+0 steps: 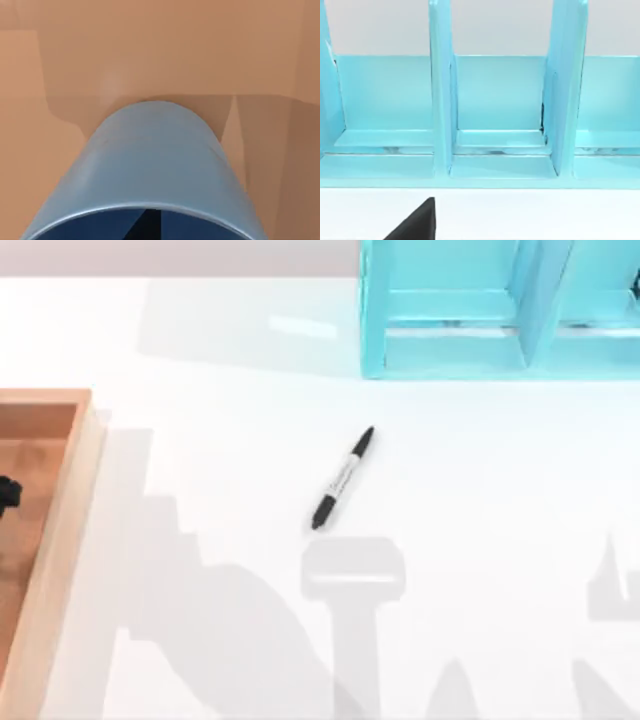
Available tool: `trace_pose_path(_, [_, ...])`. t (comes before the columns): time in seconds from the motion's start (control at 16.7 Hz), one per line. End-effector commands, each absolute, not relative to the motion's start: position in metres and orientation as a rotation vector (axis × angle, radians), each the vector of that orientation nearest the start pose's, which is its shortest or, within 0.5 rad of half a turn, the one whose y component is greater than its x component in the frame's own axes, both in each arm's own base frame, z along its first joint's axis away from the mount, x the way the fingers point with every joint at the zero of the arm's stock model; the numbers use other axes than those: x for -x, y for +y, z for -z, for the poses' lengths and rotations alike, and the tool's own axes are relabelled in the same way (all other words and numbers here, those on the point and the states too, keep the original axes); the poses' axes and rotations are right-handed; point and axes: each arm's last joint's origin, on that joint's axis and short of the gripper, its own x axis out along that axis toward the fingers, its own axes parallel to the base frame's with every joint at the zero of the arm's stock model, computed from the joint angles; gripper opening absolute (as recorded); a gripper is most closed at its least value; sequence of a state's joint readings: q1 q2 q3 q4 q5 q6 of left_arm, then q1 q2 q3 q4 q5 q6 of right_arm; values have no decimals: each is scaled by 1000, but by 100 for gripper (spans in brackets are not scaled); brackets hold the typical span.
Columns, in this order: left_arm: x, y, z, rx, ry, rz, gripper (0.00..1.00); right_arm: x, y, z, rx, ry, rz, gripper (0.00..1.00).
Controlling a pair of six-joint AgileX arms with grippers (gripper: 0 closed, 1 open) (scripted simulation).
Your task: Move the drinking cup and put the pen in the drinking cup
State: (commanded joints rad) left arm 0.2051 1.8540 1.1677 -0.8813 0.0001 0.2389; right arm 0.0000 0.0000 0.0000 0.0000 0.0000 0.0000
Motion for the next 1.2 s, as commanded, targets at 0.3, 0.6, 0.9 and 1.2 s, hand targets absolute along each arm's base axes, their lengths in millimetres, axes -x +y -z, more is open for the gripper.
trace_pose_path(0.3, [-320, 69, -145, -24, 1568, 22, 17, -106, -1, -160, 0, 0, 0, 100])
trace_pose_path(0.6, [-320, 69, -145, -24, 1568, 22, 0, -106, -1, -160, 0, 0, 0, 100])
trace_pose_path(0.9, [-320, 69, -145, -24, 1568, 22, 0, -106, -1, -160, 0, 0, 0, 100])
trace_pose_path(1.2, [-332, 70, -163, 5, 1511, -33, 0, -106, -1, -160, 0, 0, 0, 100])
